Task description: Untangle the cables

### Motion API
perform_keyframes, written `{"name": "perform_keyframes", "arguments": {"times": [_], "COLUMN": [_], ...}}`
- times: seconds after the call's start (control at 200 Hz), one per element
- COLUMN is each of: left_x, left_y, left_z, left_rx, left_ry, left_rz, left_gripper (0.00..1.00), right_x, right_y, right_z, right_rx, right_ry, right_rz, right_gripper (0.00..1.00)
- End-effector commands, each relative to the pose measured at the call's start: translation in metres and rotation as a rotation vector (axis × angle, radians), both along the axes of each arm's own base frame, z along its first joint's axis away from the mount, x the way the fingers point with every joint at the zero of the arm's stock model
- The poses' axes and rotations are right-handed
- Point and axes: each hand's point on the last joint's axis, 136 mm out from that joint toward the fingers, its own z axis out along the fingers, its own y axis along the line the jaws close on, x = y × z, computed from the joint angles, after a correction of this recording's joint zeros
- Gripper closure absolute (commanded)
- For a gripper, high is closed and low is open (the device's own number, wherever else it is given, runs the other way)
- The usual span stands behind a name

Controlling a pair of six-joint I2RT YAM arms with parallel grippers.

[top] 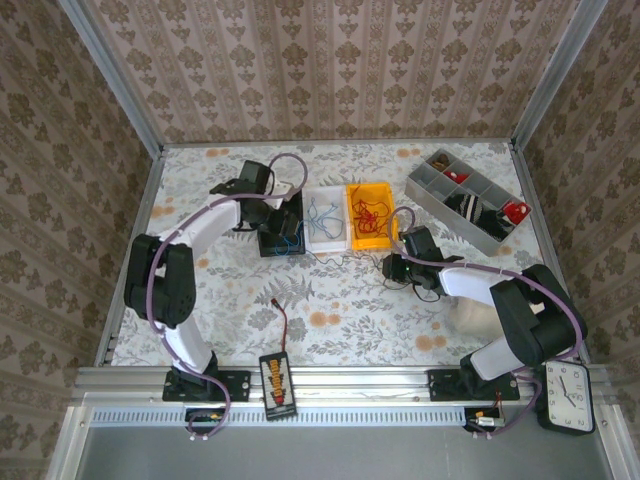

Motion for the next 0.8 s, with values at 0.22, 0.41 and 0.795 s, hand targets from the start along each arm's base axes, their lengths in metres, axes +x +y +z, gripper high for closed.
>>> {"name": "perform_keyframes", "arguments": {"times": [0.22,0.41,0.795], "left_x": [-0.005,-0.004,-0.009], "left_y": [-0.003,-0.006,-0.006], "left_z": [-0.003,-0.007,-0.007], "left_rx": [-0.002,-0.01,-0.003], "left_ry": [0.011,0.023,0.05], "left_rz": [-0.044,-0.042,-0.058], "left_gripper": [0.58,0.66,0.74], "right_x": [-0.021,-0.021,-0.022], "right_y": [-0.016,-0.016,-0.016], "right_z": [-0.024,-0.024,-0.024], "right_rx": [-0.066,-0.067,-0.067], "right_ry": [0.115,0.116,0.113], "right_rz": [-0.023,-0.021,-0.022], "right_gripper": [0.64,0.64,0.64]}}
